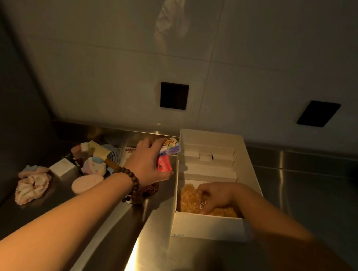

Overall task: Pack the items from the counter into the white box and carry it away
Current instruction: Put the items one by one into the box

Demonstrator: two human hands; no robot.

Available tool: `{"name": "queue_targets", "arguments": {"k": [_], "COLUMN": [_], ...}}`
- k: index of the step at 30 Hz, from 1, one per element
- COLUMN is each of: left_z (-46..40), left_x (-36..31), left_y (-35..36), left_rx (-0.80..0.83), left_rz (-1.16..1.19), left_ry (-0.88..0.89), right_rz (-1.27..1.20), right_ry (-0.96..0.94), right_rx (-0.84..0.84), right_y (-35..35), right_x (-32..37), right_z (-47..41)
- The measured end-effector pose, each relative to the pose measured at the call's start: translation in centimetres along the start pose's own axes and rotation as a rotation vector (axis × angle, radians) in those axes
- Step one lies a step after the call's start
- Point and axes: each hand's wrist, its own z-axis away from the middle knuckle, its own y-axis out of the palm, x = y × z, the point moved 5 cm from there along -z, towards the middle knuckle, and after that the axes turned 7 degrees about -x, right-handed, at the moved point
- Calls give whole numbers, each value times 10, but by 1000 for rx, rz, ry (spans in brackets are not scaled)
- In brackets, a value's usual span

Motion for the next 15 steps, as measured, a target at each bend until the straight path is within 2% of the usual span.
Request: {"name": "queue_targets", "arguments": {"k": [2,6,12,15], "left_z": [-1,-3,-14,-21], "left_x": [3,9,11,13], "left_y": [1,2,2,3], "left_rx": [7,36,33,27], "left_rz": [5,9,26,35], "left_ry": [1,-11,-4,-16], "right_rz": [44,68,-29,29], "right_ry": [-1,-45,-119,-125], "right_rx": [42,-14,-275,-449], "right_y": [8,11,-43,-85], "right_x": [4,9,7,8], "right_z": [-7,-11,-9,-18]}}
